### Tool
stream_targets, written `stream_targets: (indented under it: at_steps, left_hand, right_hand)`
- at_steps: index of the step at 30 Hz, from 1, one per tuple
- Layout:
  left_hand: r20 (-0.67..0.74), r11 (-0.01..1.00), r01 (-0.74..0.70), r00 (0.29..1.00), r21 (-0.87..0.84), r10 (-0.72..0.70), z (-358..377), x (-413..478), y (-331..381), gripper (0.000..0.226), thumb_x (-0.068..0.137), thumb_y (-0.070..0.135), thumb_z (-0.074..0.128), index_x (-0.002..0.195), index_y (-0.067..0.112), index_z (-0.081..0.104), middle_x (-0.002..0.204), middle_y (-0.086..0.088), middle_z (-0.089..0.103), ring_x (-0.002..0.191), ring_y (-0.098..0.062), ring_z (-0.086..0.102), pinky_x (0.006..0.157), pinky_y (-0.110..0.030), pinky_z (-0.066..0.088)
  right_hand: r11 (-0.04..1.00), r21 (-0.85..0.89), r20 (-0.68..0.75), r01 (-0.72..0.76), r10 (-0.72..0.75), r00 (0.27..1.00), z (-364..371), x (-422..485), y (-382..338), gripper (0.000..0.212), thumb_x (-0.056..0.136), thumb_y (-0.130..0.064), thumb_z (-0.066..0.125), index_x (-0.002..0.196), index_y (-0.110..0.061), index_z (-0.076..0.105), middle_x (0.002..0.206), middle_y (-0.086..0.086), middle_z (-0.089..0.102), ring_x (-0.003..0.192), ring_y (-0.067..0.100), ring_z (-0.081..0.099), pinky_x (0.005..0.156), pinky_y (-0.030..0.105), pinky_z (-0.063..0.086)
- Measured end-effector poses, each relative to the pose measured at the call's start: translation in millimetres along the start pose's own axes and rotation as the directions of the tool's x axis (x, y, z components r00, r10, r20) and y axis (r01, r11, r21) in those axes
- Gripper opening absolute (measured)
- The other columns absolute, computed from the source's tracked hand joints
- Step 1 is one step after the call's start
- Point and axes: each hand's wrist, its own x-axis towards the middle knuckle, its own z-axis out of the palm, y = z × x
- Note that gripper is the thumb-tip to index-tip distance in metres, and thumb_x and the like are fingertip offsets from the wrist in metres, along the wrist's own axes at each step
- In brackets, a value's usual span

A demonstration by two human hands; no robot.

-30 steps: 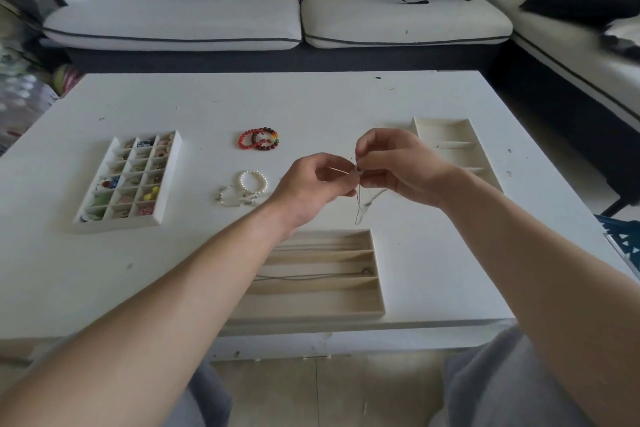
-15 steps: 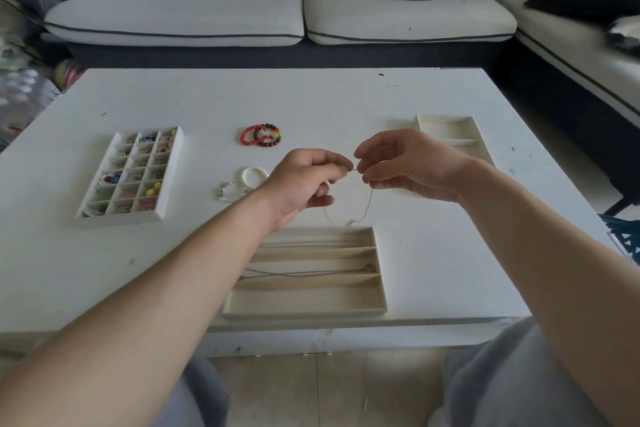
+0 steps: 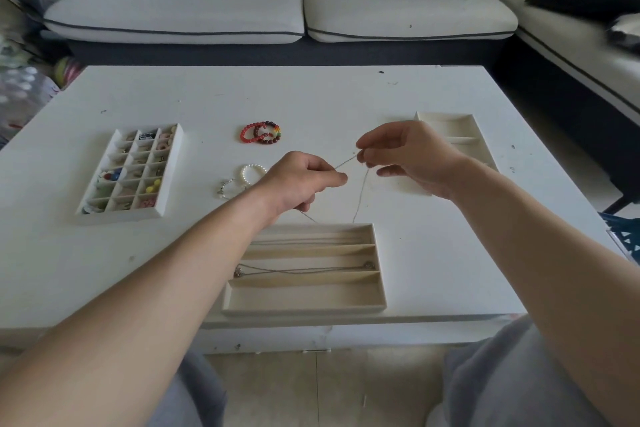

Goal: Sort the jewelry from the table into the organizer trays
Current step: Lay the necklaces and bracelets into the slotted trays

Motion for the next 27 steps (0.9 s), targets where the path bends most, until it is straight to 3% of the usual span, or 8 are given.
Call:
stream_targets:
  at_steps: [3, 6, 9, 13, 16, 21, 27]
  left_hand:
    - [0.003, 1.000, 0.021, 1.000, -0.013, -0.021, -7, -2, -3, 0.025, 0.087, 0.027, 0.076, 0.068, 0.018, 0.062, 0.057, 0.004, 0.042, 0.048, -0.014, 0.033, 0.058, -0.029, 0.040]
    - [-0.014, 0.995, 0.064, 0.998, -0.076, -0.065, -17, -4, -8, 0.033, 0.088, 0.028, 0.073, 0.064, 0.020, 0.054, 0.054, 0.004, 0.038, 0.048, -0.015, 0.029, 0.054, -0.026, 0.037]
    - [-0.020, 0.952, 0.144, 0.988, -0.270, -0.155, -30, -8, -11, 0.035, 0.092, 0.030, 0.064, 0.062, 0.022, 0.048, 0.054, 0.003, 0.034, 0.047, -0.014, 0.030, 0.050, -0.024, 0.033]
    - [-0.002, 0.736, 0.139, 0.982, -0.662, -0.187, -42, -18, -14, 0.032, 0.093, 0.027, 0.056, 0.062, 0.021, 0.048, 0.052, 0.005, 0.033, 0.048, -0.013, 0.033, 0.054, -0.025, 0.038]
    - [-0.044, 0.636, 0.071, 0.986, -0.768, -0.162, -46, -25, -18, 0.029, 0.092, 0.026, 0.055, 0.064, 0.020, 0.051, 0.055, 0.005, 0.032, 0.048, -0.012, 0.032, 0.054, -0.026, 0.036]
    - [-0.049, 0.672, 0.072, 0.986, -0.737, -0.160, -54, -40, -22, 0.027, 0.092, 0.027, 0.056, 0.066, 0.019, 0.052, 0.058, 0.005, 0.035, 0.046, -0.010, 0.025, 0.042, -0.022, 0.022]
    - [-0.007, 0.797, 0.153, 0.981, -0.584, -0.194, -67, -52, -36, 0.028, 0.095, 0.028, 0.054, 0.067, 0.022, 0.051, 0.057, 0.007, 0.035, 0.042, -0.008, 0.025, 0.037, -0.020, 0.021]
  right_hand:
    - [0.992, 0.125, -0.108, -0.022, 0.036, 0.993, -8, 3, 5, 0.016, 0.092, -0.005, 0.070, 0.101, -0.017, 0.073, 0.094, -0.001, 0.077, 0.081, 0.009, 0.062, 0.079, 0.026, 0.047]
    - [0.931, 0.363, -0.167, -0.041, 0.108, 0.980, -15, 3, 9, 0.016, 0.092, 0.002, 0.066, 0.102, -0.010, 0.070, 0.092, 0.004, 0.075, 0.082, 0.014, 0.064, 0.086, 0.029, 0.053]
    - [0.874, 0.485, -0.212, -0.040, 0.163, 0.964, -21, 4, 15, 0.016, 0.092, 0.007, 0.063, 0.095, -0.007, 0.069, 0.085, 0.007, 0.074, 0.081, 0.017, 0.067, 0.090, 0.030, 0.057]
    - [0.889, 0.441, -0.192, -0.122, 0.226, 0.955, -18, 4, 24, 0.017, 0.091, 0.008, 0.063, 0.093, -0.007, 0.070, 0.084, 0.008, 0.073, 0.076, 0.016, 0.067, 0.081, 0.027, 0.059]
    - [0.922, 0.337, -0.146, -0.190, 0.251, 0.957, -8, 3, 30, 0.017, 0.092, 0.008, 0.063, 0.096, -0.006, 0.072, 0.086, 0.009, 0.072, 0.075, 0.017, 0.067, 0.078, 0.027, 0.059]
    - [0.965, 0.064, -0.040, -0.254, 0.257, 0.966, 8, -5, 36, 0.012, 0.093, 0.004, 0.065, 0.092, -0.005, 0.073, 0.090, 0.014, 0.075, 0.077, 0.020, 0.072, 0.080, 0.031, 0.061]
    - [0.961, 0.104, 0.073, -0.255, 0.249, 0.966, 9, -18, 25, 0.009, 0.096, -0.001, 0.063, 0.103, -0.002, 0.069, 0.096, 0.017, 0.077, 0.084, 0.023, 0.076, 0.072, 0.029, 0.061]
